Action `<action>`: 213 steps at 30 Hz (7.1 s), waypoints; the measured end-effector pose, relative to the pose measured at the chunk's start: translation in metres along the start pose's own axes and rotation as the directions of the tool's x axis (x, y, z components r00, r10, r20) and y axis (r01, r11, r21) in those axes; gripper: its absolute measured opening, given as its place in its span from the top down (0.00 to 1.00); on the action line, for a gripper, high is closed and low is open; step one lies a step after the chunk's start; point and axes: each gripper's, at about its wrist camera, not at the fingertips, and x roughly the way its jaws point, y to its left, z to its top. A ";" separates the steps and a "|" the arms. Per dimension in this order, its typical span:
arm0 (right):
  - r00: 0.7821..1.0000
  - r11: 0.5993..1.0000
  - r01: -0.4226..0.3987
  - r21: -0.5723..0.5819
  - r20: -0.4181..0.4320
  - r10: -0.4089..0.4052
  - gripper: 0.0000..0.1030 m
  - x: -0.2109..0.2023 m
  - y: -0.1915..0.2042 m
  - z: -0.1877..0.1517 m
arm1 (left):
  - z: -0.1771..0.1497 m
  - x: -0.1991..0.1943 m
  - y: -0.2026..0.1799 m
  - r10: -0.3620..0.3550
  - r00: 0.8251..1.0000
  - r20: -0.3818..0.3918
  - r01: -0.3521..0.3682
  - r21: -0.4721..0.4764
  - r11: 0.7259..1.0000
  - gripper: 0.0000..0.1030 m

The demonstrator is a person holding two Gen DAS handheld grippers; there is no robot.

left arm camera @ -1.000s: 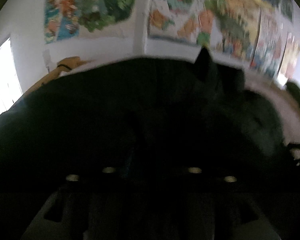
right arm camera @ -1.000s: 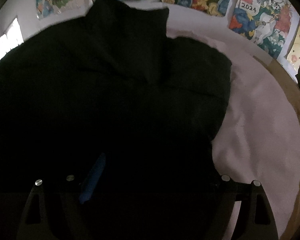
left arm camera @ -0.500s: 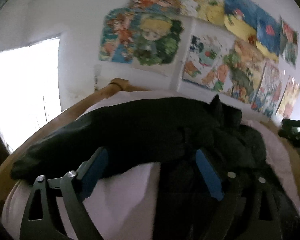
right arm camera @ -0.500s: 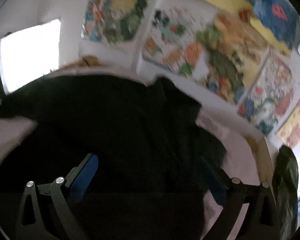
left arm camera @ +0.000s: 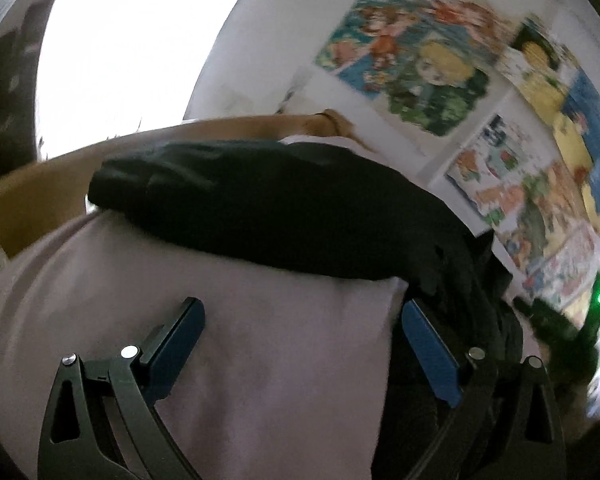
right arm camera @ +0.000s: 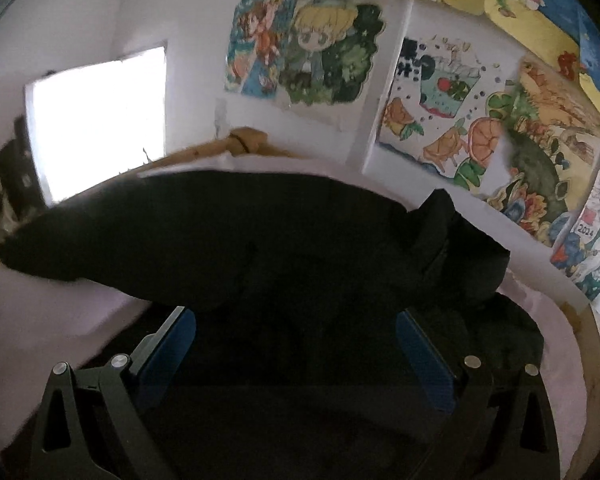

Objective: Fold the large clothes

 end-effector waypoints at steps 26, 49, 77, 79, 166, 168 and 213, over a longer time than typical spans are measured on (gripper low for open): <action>0.992 0.997 0.061 0.051 -0.113 -0.055 0.00 0.138 -0.005 -0.066 | 0.016 0.015 0.048 0.099 0.967 0.233 -0.044 -0.229 0.973 0.92; 0.989 0.974 -0.016 0.227 -0.139 0.049 0.00 -0.073 -0.177 -0.017 | 0.048 -0.076 -0.179 -0.236 0.894 0.382 0.053 0.432 0.900 0.98; 0.990 0.651 -0.124 0.749 0.141 0.026 0.00 -0.130 -0.401 -0.170 | -0.142 0.145 -0.501 -0.278 0.947 -0.162 0.275 0.855 0.440 0.98; 0.989 0.613 -0.139 0.778 0.145 0.040 0.00 -0.122 -0.409 -0.182 | -0.155 0.172 -0.504 -0.255 0.944 -0.211 0.309 0.838 0.451 0.98; 0.957 0.914 -0.209 0.348 -0.121 0.265 0.35 0.094 -0.295 -0.183 | -0.072 0.320 -0.327 -0.053 0.951 -0.303 0.287 0.813 0.506 0.25; 0.951 0.906 -0.224 0.360 -0.120 0.283 0.29 0.087 -0.299 -0.178 | -0.063 0.309 -0.330 -0.076 0.941 -0.330 0.320 0.794 0.517 0.25; 0.984 0.837 -0.178 0.517 0.120 0.135 0.82 0.067 -0.374 -0.051 | 0.045 0.290 -0.402 -0.347 0.930 -0.121 0.357 0.515 0.779 0.97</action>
